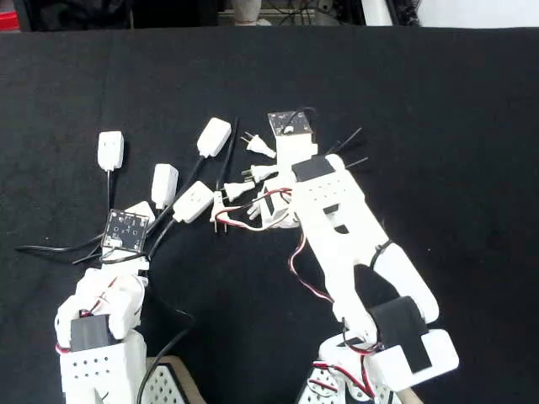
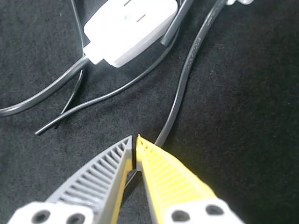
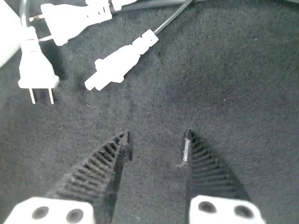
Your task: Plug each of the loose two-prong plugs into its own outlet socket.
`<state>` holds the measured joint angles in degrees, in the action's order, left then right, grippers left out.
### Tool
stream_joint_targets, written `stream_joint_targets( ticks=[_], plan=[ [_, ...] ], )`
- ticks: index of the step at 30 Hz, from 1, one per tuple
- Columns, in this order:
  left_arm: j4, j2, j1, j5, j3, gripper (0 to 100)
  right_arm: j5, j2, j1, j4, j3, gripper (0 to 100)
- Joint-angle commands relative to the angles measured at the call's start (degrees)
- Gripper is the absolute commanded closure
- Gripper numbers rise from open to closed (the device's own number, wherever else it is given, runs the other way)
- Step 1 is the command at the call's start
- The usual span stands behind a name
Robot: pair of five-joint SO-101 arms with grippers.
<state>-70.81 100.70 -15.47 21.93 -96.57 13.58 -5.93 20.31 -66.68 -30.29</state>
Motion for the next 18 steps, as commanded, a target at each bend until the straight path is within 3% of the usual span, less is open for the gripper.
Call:
stream_joint_targets(
  ticks=[1, 18],
  plan=[
    [-0.26, 0.62, 0.48, -0.44, -1.01, 97, 0.35, -0.31, 0.09, 0.53, -0.13, 81.5],
    [-0.26, 0.62, 0.48, -0.44, -1.01, 97, 0.26, -0.31, 0.09, 0.09, -0.22, 81.7]
  ],
)
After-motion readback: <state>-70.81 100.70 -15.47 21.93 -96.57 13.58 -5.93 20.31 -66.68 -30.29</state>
